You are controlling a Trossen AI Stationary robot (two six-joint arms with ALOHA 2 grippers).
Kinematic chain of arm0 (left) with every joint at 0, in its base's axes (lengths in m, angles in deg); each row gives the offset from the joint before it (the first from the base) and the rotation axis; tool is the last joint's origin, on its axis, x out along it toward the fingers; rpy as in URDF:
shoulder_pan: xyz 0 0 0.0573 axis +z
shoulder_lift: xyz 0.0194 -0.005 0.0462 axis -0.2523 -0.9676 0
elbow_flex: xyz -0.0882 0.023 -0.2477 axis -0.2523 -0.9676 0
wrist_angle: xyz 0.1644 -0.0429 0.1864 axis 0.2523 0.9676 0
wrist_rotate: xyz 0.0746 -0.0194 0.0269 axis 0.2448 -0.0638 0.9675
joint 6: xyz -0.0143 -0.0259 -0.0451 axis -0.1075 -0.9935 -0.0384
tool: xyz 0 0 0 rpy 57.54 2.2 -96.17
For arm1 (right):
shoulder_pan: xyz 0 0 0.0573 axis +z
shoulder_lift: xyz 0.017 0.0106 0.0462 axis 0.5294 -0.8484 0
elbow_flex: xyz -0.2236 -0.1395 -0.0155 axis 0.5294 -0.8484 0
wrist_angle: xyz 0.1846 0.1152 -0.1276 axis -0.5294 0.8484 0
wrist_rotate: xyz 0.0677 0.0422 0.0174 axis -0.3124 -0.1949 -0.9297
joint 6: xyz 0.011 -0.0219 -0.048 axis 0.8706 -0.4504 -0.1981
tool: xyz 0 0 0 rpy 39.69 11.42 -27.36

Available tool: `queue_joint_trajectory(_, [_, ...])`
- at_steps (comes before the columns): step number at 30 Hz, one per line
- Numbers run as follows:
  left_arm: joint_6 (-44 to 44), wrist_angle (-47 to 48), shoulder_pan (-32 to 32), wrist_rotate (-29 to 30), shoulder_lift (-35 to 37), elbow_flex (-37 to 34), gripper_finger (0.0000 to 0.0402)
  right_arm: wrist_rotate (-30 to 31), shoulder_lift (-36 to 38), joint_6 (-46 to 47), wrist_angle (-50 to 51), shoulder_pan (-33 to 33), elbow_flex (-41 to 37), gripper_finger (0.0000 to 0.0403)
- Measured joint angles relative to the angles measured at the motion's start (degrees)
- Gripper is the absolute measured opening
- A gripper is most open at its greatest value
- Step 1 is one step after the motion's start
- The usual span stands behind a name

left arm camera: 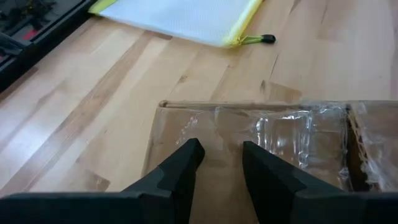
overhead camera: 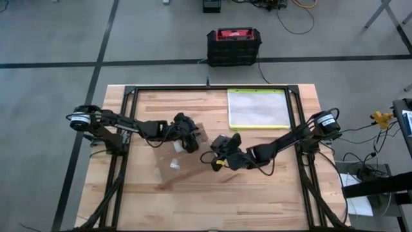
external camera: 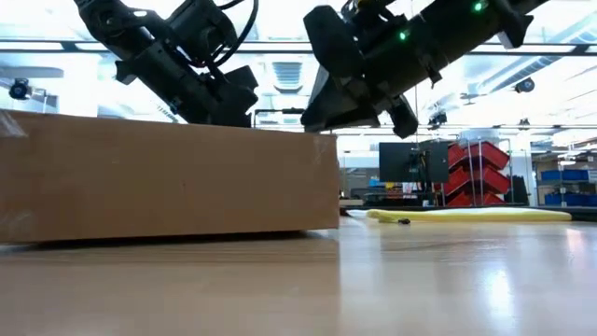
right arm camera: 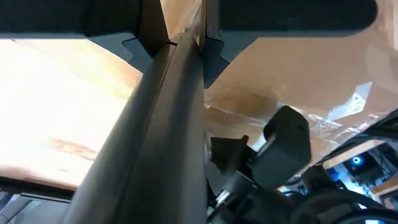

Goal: Unpack boxes
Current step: Open the brown box using the gray cutter

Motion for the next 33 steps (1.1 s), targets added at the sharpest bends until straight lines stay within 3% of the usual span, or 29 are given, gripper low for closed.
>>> queue_joint_trajectory(5, [-0.07, 1.04, -0.56, -0.69, 1.88, -0.12, 0.0117, 0.25, 1.06, -1.09, -0.80, -1.69, 0.42, 0.0040])
queue_joint_trajectory(12, [1.85, 5.61, -3.43, -2.20, 13.16, -0.46, 0.0117, -0.88, 0.87, -1.50, -3.35, -6.61, 0.42, 0.0040])
queue_joint_trajectory(18, [1.94, 6.24, -11.11, -1.67, 19.26, -0.44, 0.0117, -1.51, -0.75, -0.31, -9.08, -6.92, 0.42, 0.0040])
queue_joint_trajectory(26, [-1.98, -1.08, -26.99, 7.14, 11.27, -0.42, 0.0117, -1.88, -4.16, 4.24, -12.61, -6.79, 0.40, 0.0040])
queue_joint_trajectory(33, [-6.09, -5.98, -30.42, 11.51, 2.85, 0.05, 0.0117, -1.24, -5.41, 1.21, -15.15, -6.81, 1.20, 0.0040])
